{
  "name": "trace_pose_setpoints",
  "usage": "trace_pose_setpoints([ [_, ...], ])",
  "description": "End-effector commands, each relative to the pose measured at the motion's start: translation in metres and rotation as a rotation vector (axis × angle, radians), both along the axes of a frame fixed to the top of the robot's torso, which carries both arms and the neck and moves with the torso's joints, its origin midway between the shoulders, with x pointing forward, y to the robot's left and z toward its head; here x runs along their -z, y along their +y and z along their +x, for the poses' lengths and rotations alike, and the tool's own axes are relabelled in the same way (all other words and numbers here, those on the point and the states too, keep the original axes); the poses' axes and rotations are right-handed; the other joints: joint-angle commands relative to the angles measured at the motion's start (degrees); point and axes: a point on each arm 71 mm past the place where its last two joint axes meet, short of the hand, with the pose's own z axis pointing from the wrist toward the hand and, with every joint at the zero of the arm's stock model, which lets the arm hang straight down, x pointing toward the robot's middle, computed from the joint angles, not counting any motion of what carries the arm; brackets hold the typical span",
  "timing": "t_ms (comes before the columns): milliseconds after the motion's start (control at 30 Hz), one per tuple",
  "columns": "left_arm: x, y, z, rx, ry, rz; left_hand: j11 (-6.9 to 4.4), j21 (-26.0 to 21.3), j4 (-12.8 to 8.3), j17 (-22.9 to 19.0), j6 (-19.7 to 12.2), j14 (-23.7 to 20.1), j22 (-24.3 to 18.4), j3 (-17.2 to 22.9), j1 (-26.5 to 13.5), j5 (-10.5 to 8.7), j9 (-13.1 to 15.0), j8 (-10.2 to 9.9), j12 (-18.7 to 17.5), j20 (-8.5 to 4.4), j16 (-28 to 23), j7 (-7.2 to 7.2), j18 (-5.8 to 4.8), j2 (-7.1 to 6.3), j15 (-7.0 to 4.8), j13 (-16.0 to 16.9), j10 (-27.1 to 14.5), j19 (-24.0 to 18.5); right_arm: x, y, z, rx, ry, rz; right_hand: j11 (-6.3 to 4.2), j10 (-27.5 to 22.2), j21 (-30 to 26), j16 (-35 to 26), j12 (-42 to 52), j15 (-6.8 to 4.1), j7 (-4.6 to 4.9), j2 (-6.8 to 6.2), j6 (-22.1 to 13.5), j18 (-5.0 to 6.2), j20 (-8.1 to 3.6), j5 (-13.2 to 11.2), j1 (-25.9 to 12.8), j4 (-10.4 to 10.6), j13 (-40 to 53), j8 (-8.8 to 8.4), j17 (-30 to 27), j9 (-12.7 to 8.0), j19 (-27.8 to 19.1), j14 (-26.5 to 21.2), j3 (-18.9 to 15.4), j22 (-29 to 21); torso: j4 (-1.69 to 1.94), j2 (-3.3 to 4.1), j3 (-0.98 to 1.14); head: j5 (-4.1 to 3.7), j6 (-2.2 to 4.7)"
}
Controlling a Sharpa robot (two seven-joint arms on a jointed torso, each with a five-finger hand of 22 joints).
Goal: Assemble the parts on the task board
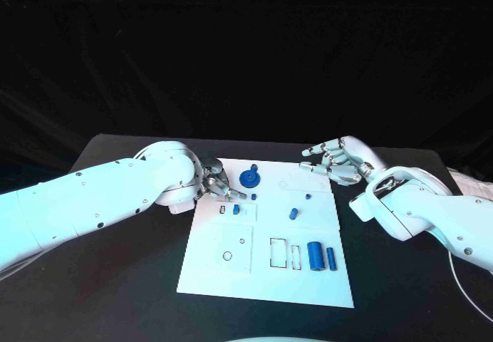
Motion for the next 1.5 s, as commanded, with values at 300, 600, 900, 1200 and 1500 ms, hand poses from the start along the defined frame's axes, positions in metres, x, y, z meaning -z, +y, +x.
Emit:
trace_pose_setpoints([
  [300,-0.029,0.018,0.028,0.024,0.066,0.081,2.53,-4.1,0.3,14.9,-3.8,6.0,-3.8,-4.5,3.4,0.21,-5.8,-6.3,-5.1,2.09,0.1,2.81,1.85,2.21,2.26,-5.8,-4.3,-2.3,0.003,0.003,0.001,-0.013,0.005,0.001,-0.02,-0.4,-0.3,-0.4,-0.3,0.05,0.27,0.17,0.1,0.77,-0.11,0.2,-0.3,0.0,-0.1,0.08,2.6,0.1,-0.3,3.4,-0.2,-0.1,0.16,0.01,-0.03,0.00,0.25],
  [600,-0.027,0.023,0.048,-0.024,0.035,0.130,2.25,-3.0,0.3,15.1,-1.7,6.0,-2.3,-6.3,4.6,0.06,-7.4,-6.4,-3.5,2.11,0.2,2.44,1.57,3.45,2.08,-4.7,-3.2,-1.2,0.003,0.005,0.001,-0.017,0.007,0.002,-0.02,-0.4,-0.3,-0.4,-0.2,0.05,0.26,0.24,0.1,0.77,-0.11,0.3,-0.3,0.0,0.0,0.08,2.6,0.1,-0.3,3.4,-0.3,-0.1,0.04,0.12,-0.10,0.35,0.36],
  [900,-0.024,0.025,0.058,-0.057,0.016,0.159,1.75,-2.1,0.3,15.1,0.1,6.0,-1.2,-7.5,5.2,0.15,-7.9,-5.6,-2.2,1.78,0.2,1.83,1.32,4.37,1.68,-3.8,-2.2,-0.5,0.004,0.005,0.001,-0.018,0.009,0.003,-0.03,-0.4,-0.3,-0.4,-0.2,0.05,0.26,0.37,0.1,0.77,-0.11,0.6,-0.1,-0.1,-0.1,0.08,2.6,0.1,-0.4,3.4,-0.3,-0.1,0.10,0.07,0.00,0.56,0.32],
  [1200,-0.018,0.021,0.059,-0.048,0.035,0.177,1.40,-1.5,0.2,15.1,1.0,6.0,-0.4,-8.1,5.9,0.27,-7.7,-4.8,-1.4,1.52,0.2,1.42,1.15,4.99,1.40,-3.1,-1.6,0.0,0.004,0.007,0.001,-0.020,0.010,0.003,-0.04,-0.5,-0.4,-0.4,-0.2,0.04,0.25,0.46,0.1,0.77,-0.11,0.8,0.0,-0.1,-0.1,0.09,2.5,0.1,-0.4,3.4,-0.3,-0.1,-0.02,0.13,-0.08,0.70,0.21],
  [1500,-0.014,0.019,0.061,-0.047,0.057,0.180,1.10,-0.8,0.1,15.1,1.4,6.0,0.5,-8.4,7.0,0.41,-7.4,-4.1,-0.3,1.25,0.2,1.10,0.94,5.80,1.12,-2.1,-0.9,0.5,0.004,0.007,0.001,-0.024,0.012,0.003,-0.05,-0.5,-0.4,-0.4,-0.3,0.03,0.24,0.52,0.1,0.78,-0.12,0.9,0.1,-0.2,-0.2,0.10,2.5,0.1,-0.4,3.4,-0.3,-0.2,0.03,0.11,-0.03,0.81,-0.03],
])
